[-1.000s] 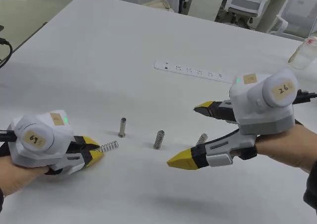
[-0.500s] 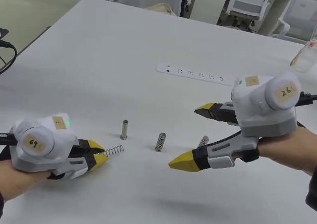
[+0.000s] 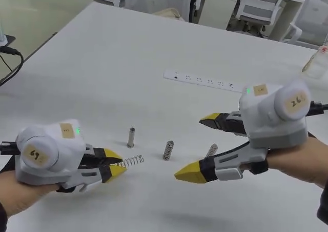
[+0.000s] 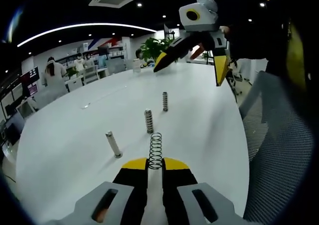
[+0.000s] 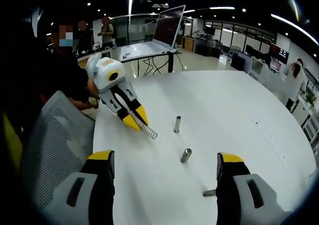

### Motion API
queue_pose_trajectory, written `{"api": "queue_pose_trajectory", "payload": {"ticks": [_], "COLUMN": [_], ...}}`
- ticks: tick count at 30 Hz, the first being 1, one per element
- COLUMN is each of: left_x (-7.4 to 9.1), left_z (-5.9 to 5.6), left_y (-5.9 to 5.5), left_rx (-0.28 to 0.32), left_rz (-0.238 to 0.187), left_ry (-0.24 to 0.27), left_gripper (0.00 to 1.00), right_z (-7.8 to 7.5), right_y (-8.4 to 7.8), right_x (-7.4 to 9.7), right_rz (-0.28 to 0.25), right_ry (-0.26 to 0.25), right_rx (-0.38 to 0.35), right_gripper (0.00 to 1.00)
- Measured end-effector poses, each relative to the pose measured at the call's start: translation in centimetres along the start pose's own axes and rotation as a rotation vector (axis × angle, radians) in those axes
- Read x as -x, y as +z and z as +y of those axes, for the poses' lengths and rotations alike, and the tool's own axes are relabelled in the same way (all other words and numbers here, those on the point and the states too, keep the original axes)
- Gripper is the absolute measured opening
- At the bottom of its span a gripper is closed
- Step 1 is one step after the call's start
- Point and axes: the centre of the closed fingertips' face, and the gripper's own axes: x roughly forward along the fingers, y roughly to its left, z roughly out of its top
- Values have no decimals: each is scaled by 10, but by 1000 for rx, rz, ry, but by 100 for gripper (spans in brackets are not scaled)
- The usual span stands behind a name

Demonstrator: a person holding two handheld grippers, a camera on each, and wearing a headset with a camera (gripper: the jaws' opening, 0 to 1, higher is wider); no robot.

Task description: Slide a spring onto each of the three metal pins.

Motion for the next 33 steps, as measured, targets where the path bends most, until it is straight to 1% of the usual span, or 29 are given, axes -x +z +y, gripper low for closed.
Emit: {"api": "queue_pose_trajectory", "payload": {"ticks": [2,8,11,13,16,20,23,27,30,31,33], "left_x": [-1,-4,-5,-6,-7,-8,-9,-11,-11,-11,-11], "left_z": [-4,-12,-15,-16,-19,-22,-25,-30,-33,-34,-36], "left_y": [4,9,10,12,14,18,20,25,28,30,32], "left_rx": [-10,-21,-29,-33,-40,-46,-51,-62,-70,-73,-78], "left_rz": [-5,-14,-15,-15,-17,-19,-22,-26,-31,-34,-37], "left_ry": [-8,-28,-37,-41,-49,-57,-64,-76,-82,-85,-89], "left_gripper": [3,3,3,3,3,3,3,3,3,3,3], "right_z": [2,9,12,15,18,24,26,29,33,33,36], "right_y": [-3,-14,-20,-22,-29,-33,-34,-29,-25,-24,-22], "right_x": [-1,-6,-12,-15,-20,-24,-26,-28,-28,-29,-30], "right_rz": [4,13,12,5,9,-1,-16,-47,-71,-80,-88], "right_ry": [5,24,38,54,69,92,106,125,151,152,168], "right_rx": [-3,-25,-53,-85,-114,-153,-192,-238,-276,-287,-308], "right_gripper": [82,77,76,75,73,69,67,64,59,58,56]}}
